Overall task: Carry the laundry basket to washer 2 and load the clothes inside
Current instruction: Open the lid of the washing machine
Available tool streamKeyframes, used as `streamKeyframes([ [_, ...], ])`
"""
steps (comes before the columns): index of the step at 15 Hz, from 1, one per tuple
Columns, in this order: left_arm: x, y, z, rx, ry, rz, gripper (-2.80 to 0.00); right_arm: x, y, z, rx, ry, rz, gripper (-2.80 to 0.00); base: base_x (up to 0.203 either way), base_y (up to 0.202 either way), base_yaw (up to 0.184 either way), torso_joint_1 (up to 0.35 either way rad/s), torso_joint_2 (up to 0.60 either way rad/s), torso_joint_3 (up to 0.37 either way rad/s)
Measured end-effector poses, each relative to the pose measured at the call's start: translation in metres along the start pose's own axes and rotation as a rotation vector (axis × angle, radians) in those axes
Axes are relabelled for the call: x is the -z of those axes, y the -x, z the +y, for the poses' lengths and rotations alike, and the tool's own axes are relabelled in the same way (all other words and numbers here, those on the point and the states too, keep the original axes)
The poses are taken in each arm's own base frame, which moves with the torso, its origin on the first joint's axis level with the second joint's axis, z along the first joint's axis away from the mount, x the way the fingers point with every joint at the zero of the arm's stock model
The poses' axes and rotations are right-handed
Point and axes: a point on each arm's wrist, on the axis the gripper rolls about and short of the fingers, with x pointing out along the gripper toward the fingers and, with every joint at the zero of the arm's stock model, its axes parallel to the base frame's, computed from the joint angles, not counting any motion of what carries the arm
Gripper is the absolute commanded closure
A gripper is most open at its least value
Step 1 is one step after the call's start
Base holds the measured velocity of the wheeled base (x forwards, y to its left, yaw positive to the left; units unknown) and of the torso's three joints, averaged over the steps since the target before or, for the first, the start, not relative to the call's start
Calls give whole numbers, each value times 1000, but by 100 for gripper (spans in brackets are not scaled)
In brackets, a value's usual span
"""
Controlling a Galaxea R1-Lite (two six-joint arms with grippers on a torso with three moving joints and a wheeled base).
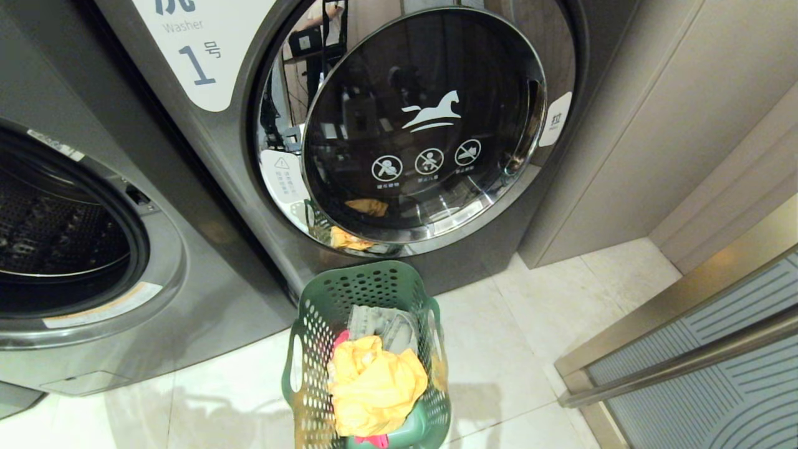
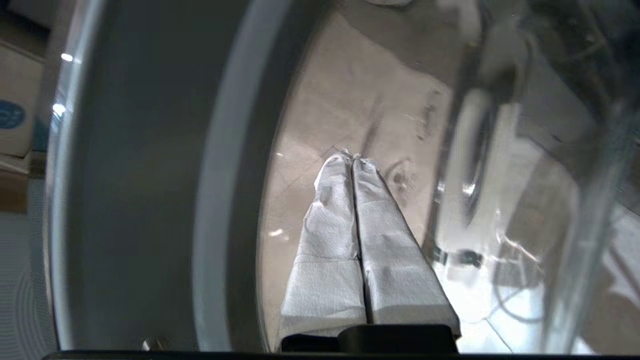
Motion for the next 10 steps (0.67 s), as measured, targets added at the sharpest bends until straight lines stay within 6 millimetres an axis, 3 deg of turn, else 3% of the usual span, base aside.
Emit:
streamKeyframes([
  [10,-36,-89,83,-211,135,-25,0,0,0,0,0,0,0,0,0,0,0,0,0,0],
])
